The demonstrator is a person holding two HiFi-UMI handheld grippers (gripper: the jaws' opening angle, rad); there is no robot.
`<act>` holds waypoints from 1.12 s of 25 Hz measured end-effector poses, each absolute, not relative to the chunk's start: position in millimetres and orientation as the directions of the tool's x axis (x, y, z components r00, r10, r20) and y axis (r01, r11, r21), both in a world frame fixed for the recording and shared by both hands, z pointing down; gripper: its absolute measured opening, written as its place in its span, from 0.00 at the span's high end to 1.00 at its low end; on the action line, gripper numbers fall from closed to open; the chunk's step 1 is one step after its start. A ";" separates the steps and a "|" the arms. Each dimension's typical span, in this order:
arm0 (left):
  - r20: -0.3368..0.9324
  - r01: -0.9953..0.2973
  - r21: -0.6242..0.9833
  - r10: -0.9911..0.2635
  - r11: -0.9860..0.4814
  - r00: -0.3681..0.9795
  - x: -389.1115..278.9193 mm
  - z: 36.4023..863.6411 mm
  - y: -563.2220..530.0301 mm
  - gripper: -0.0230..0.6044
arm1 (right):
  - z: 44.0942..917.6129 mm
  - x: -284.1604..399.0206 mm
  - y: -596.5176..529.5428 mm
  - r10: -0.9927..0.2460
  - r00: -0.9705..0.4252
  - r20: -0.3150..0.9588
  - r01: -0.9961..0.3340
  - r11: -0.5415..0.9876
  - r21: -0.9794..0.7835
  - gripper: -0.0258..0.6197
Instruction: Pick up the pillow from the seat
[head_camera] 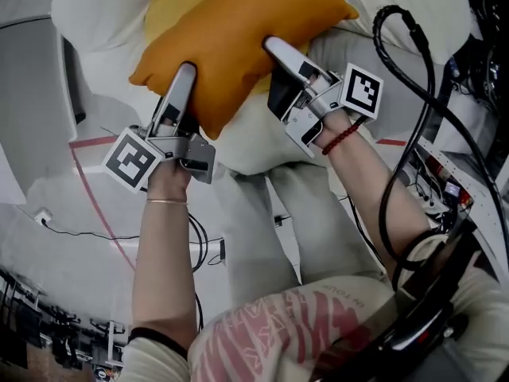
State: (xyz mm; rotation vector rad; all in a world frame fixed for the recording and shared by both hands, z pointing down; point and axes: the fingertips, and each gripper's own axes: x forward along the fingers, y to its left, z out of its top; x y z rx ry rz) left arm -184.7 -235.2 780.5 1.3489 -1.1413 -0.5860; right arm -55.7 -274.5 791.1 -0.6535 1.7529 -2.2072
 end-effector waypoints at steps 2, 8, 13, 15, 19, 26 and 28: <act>0.317 -0.268 0.937 -0.868 0.224 0.383 -187.1 780.1 -235.1 0.23 | 791.5 -56.5 -273.6 -0.456 -0.863 0.217 -0.095 -0.276 -0.956 0.35; 0.300 -0.245 0.944 -0.888 0.223 0.348 -191.0 708.0 -227.7 0.23 | 722.2 -64.0 -269.6 -0.428 -0.880 0.207 -0.098 -0.263 -0.960 0.35; 0.281 -0.253 0.945 -0.911 0.208 0.302 -192.2 627.9 -217.9 0.23 | 641.5 -68.7 -270.4 -0.450 -0.878 0.163 -0.076 -0.204 -0.976 0.35; 0.280 -0.267 0.942 -0.912 0.202 0.300 -196.4 612.1 -221.1 0.23 | 625.3 -70.9 -274.4 -0.468 -0.870 0.159 -0.074 -0.195 -0.978 0.35; 0.210 -0.299 0.947 -0.927 0.115 0.310 -210.1 543.8 -239.2 0.24 | 559.8 -83.6 -287.6 -0.502 -0.859 0.098 -0.035 -0.134 -0.990 0.35; 0.075 -0.341 0.939 -0.942 -0.044 0.327 -217.7 416.0 -255.0 0.24 | 433.2 -92.2 -300.4 -0.532 -0.846 -0.032 0.031 0.010 -0.999 0.35; 0.035 -0.353 0.931 -0.942 -0.090 0.332 -219.9 380.7 -252.1 0.24 | 395.3 -94.3 -298.2 -0.527 -0.847 -0.075 0.047 0.066 -0.997 0.35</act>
